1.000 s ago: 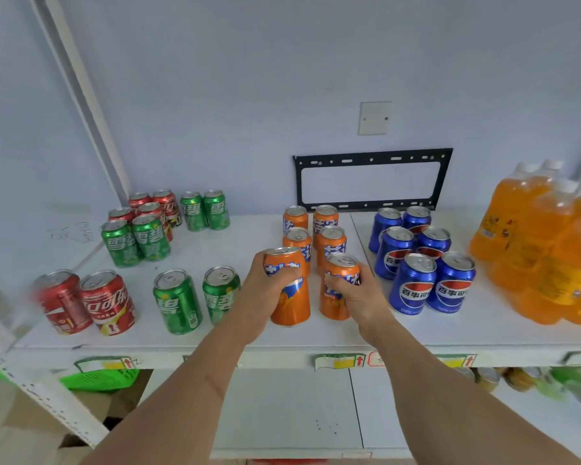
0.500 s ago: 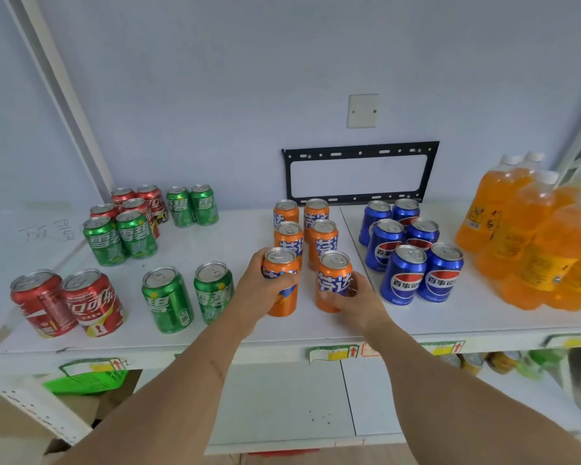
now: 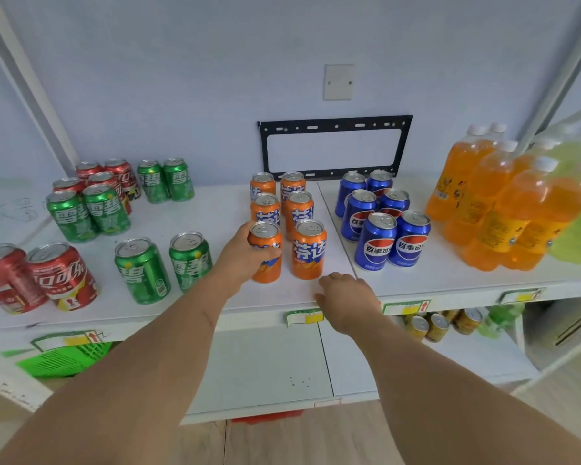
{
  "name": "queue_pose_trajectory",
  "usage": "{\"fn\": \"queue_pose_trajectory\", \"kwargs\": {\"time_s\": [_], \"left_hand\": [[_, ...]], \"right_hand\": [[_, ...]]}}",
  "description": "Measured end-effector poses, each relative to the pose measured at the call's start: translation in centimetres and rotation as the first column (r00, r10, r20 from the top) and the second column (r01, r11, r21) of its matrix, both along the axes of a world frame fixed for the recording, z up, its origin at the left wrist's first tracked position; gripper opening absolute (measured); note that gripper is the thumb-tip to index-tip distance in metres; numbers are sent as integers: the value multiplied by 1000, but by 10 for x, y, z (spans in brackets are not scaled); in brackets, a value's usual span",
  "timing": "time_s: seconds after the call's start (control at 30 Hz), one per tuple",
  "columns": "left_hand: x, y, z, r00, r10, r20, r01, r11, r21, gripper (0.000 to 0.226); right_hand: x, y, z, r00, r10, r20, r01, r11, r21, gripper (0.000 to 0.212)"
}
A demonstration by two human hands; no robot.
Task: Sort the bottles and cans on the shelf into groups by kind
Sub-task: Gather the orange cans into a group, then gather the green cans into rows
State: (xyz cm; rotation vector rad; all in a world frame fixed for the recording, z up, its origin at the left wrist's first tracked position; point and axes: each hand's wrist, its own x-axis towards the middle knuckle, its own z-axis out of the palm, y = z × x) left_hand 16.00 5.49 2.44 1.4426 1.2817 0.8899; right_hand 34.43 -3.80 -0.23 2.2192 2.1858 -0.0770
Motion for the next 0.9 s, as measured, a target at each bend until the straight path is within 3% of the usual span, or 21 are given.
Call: {"fn": "queue_pose_trajectory", "kwargs": {"time_s": [0.17, 0.27, 0.33, 0.4, 0.5, 0.6, 0.7, 0.9], "left_hand": [[5, -17, 19, 993, 53, -103, -49, 998, 38, 52], [4, -36, 33, 931, 130, -341, -51, 971, 232, 34], [-3, -49, 38, 792, 192, -580, 70, 914, 399, 22], [-15, -59, 40, 598, 293, -746, 222, 834, 505, 28], [-36, -68, 48, 381, 437, -814, 422, 701, 574, 28], [-58, -69, 62, 249, 517, -819, 525, 638, 563, 28], [-83, -64, 75, 230, 536, -813, 547, 620, 563, 30], [-156, -43, 93, 295, 505, -811, 520, 627, 580, 33]], "right_hand": [[-8, -8, 8, 997, 76, -13, -75, 993, 94, 35], [-18, -15, 18, 989, 150, 16, -151, 978, 146, 34], [-28, -20, 27, 981, 195, 22, -196, 962, 193, 33], [-38, -19, 38, 975, 219, 34, -220, 940, 261, 30], [-53, -14, 59, 973, 226, 53, -231, 917, 324, 25], [-69, -6, 80, 968, 226, 106, -249, 914, 320, 22], [-88, 3, 97, 965, 229, 128, -260, 903, 343, 21], [-142, 30, 124, 969, 231, 92, -249, 907, 340, 28]]}}
